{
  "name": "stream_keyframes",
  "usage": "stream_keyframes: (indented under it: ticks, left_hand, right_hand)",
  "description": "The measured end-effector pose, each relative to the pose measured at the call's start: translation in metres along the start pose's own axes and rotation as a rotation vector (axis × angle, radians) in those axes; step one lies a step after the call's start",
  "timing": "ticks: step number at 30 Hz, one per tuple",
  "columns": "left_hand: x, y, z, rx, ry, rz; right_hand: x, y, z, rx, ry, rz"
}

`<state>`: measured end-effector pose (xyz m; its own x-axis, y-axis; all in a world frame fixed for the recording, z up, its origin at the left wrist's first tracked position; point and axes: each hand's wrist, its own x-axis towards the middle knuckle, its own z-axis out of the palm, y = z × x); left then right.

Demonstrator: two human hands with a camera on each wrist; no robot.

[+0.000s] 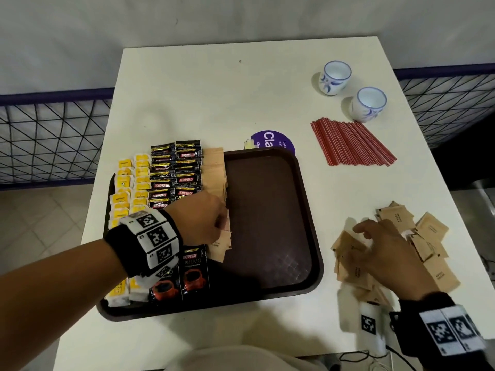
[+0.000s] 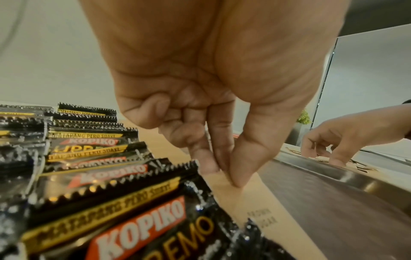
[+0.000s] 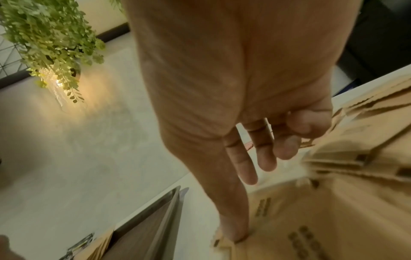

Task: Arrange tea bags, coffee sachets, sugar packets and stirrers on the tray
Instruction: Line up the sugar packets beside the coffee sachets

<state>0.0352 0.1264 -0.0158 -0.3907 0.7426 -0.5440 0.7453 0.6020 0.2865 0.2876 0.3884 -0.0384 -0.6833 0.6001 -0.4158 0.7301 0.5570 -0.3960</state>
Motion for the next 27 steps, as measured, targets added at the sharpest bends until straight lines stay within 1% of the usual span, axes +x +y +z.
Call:
stream_keyframes:
  ticks: [6,13,16,18,19,21,22,24,27]
  left_hand:
    - [0.002,-0.003,0.007,0.118,0.06,-0.002]
    - [0.0,-0.004,0.01,0.11,0.075,-0.021]
    - [-0.002,-0.004,0.009,0.117,0.087,-0.032]
    - [-0.003,-0.003,0.008,0.128,0.096,-0.028]
    - [-0.004,-0.003,0.008,0.129,0.096,-0.028]
    - [-0.004,-0.003,0.008,0.132,0.083,-0.038]
    - [-0.005,-0.003,0.007,0.142,0.075,-0.041]
    - [-0.005,-0.002,0.008,0.166,0.07,-0.043]
    - [-0.005,-0.001,0.008,0.167,0.066,-0.045]
  right_hand:
    - [0.008,-0.003,0.007,-0.039,-0.019,-0.047]
    - [0.01,-0.01,0.007,-0.02,0.001,-0.101]
    - [0.006,-0.01,0.0,0.023,0.055,-0.083]
    - [0.002,-0.01,-0.005,-0.011,0.029,-0.065]
    - [-0.001,-0.01,-0.006,-0.058,0.012,-0.078]
    - [-0.004,-0.008,-0.002,-0.163,-0.005,-0.156]
    - [-0.005,-0.006,0.0,-0.187,-0.014,-0.166]
    - [-0.005,-0.007,0.0,-0.167,-0.064,-0.124]
    - [-0.004,-0.008,0.001,-0.161,-0.07,-0.114]
